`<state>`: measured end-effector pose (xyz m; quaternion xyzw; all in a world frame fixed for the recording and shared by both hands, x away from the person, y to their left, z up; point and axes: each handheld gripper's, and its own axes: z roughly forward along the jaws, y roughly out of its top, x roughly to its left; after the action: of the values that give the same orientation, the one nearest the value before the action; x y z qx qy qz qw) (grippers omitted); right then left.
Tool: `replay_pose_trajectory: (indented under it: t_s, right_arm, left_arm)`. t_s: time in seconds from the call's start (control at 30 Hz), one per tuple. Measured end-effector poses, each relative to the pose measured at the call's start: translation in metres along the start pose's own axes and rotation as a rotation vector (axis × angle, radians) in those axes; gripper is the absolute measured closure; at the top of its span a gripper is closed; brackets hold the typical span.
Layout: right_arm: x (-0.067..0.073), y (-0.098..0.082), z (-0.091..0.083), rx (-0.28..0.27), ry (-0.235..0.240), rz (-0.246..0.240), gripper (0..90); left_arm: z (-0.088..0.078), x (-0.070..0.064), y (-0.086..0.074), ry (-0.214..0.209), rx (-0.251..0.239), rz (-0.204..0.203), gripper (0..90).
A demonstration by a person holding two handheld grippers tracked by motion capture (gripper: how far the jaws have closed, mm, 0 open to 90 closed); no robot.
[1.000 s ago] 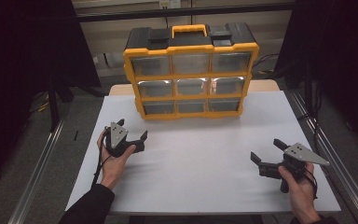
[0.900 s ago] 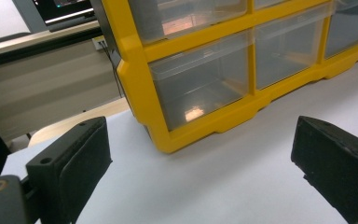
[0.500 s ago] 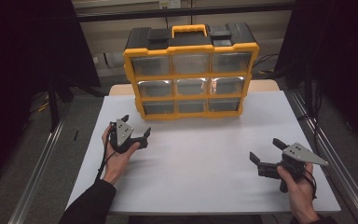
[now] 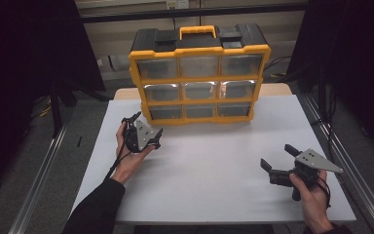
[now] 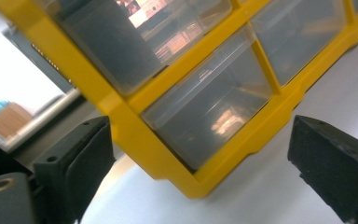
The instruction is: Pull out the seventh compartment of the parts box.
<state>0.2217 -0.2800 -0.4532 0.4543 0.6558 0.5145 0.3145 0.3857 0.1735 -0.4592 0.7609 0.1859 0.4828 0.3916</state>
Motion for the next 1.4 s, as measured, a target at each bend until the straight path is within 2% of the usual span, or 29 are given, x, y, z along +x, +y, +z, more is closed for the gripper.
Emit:
replay_pose_trajectory:
  t_s: [0.03, 0.07, 0.1, 0.17, 0.2, 0.23, 0.3, 0.4, 0.43, 0.47, 0.5, 0.53, 0.57, 0.6, 0.63, 0.8, 0.9, 1.0, 1.03, 1.07, 1.1, 1.13, 1.2, 1.23, 1.27, 1.3, 1.33, 1.37, 1.4]
  right_arm:
    - [0.000, 0.000, 0.000, 0.001, -0.002, 0.000, 0.0]
    - [0.000, 0.000, 0.000, 0.001, -0.002, 0.000, 0.0]
    - [0.000, 0.000, 0.000, 0.001, -0.002, -0.004, 0.0]
    - [0.000, 0.000, 0.001, 0.002, -0.002, 0.000, 0.0]
    - [0.000, 0.000, 0.001, 0.002, -0.002, 0.000, 0.0]
    - [0.000, 0.000, 0.001, 0.003, -0.002, 0.000, 0.0]
    - [0.000, 0.000, 0.001, 0.003, -0.001, 0.000, 0.0]
    - [0.000, 0.000, 0.001, 0.006, 0.001, -0.001, 0.0]
    - [0.000, 0.000, 0.001, 0.006, 0.000, -0.001, 0.0]
    - [0.000, 0.000, 0.001, 0.003, -0.003, -0.002, 0.0]
    - [0.000, 0.000, 0.000, 0.000, 0.002, 0.001, 0.0]
    - [0.000, 0.000, 0.000, -0.005, 0.000, -0.005, 0.0]
    - [0.000, 0.000, 0.000, -0.005, 0.001, -0.007, 0.0]
    - [0.000, 0.000, 0.000, -0.003, 0.002, -0.006, 0.0]
    - [0.000, 0.000, 0.001, -0.002, 0.002, -0.008, 0.0]
    - [0.000, 0.000, 0.001, -0.006, 0.002, -0.010, 0.0]
    - [-0.001, 0.000, 0.001, -0.004, 0.004, -0.011, 0.0]
    - [-0.001, 0.000, 0.000, -0.003, 0.008, -0.009, 0.0]
    - [0.000, 0.000, 0.000, -0.001, 0.008, -0.011, 0.0]
    - [0.000, 0.000, 0.000, -0.001, 0.007, -0.009, 0.0]
    - [0.000, 0.000, 0.000, -0.003, 0.006, -0.008, 0.0]
    - [0.000, 0.000, 0.000, -0.004, 0.005, -0.008, 0.0]
    - [-0.001, 0.000, 0.001, -0.005, 0.006, -0.012, 0.0]
    - [-0.001, 0.000, 0.001, -0.005, 0.006, -0.012, 0.0]
    - [-0.001, 0.000, 0.001, -0.006, 0.010, -0.012, 0.0]
    - [-0.001, 0.000, 0.001, -0.007, 0.009, -0.016, 0.0]
    - [-0.001, 0.000, 0.001, -0.005, 0.009, -0.017, 0.0]
    - [-0.001, 0.000, 0.001, -0.004, 0.010, -0.018, 0.0]
    - [-0.001, 0.000, 0.001, -0.007, 0.007, -0.016, 0.0]
  left_arm:
    - [0.002, 0.000, 0.002, -0.002, -0.010, 0.023, 5.9]
    - [0.002, 0.000, 0.002, -0.002, -0.010, 0.023, 4.8]
    - [0.003, 0.000, 0.003, -0.007, -0.014, 0.042, 4.6]
    - [0.007, -0.003, 0.005, -0.006, 0.005, 0.107, 5.1]
    - [0.007, -0.003, 0.005, -0.006, 0.005, 0.107, 5.6]
    - [0.010, -0.004, 0.006, 0.009, 0.011, 0.160, 5.3]
    - [0.014, -0.003, 0.008, 0.001, -0.001, 0.223, 5.1]
    - [0.017, -0.008, 0.006, 0.007, -0.002, 0.242, 5.1]
    - [0.021, -0.010, 0.004, 0.023, -0.006, 0.296, 5.1]
    - [0.022, -0.009, 0.005, 0.044, -0.004, 0.329, 5.5]
    - [0.024, -0.008, 0.005, 0.046, -0.015, 0.354, 5.8]
    - [0.025, -0.009, 0.005, 0.047, -0.008, 0.358, 6.6]
    - [0.026, -0.008, 0.005, 0.058, -0.008, 0.386, 8.2]
    - [0.029, -0.008, 0.006, 0.082, -0.031, 0.417, 8.9]
    - [0.030, -0.007, 0.006, 0.103, -0.017, 0.434, 8.8]
    - [0.040, -0.010, 0.003, 0.126, -0.038, 0.448, 10.4]
    - [0.042, -0.014, -0.001, 0.140, -0.040, 0.508, 14.6]
    - [0.044, -0.015, -0.004, 0.128, -0.034, 0.513, 17.2]
    - [0.045, -0.016, -0.007, 0.151, -0.024, 0.557, 18.1]
    - [0.045, -0.016, -0.008, 0.155, -0.022, 0.596, 20.1]
    - [0.047, -0.017, -0.010, 0.157, -0.046, 0.583, 22.2]
    - [0.047, -0.017, -0.011, 0.153, -0.018, 0.611, 23.5]
    - [0.049, -0.017, -0.013, 0.177, -0.024, 0.639, 25.6]
    - [0.049, -0.017, -0.013, 0.177, -0.024, 0.639, 27.5]
    - [0.052, -0.017, -0.015, 0.159, -0.037, 0.623, 30.7]
    - [0.051, -0.016, -0.015, 0.156, -0.012, 0.653, 32.0]
    - [0.045, -0.012, -0.008, 0.173, 0.082, 0.777, 33.2]
    - [0.052, -0.016, -0.014, 0.150, -0.009, 0.655, 35.8]
    - [0.054, -0.016, -0.016, 0.142, -0.024, 0.640, 36.2]
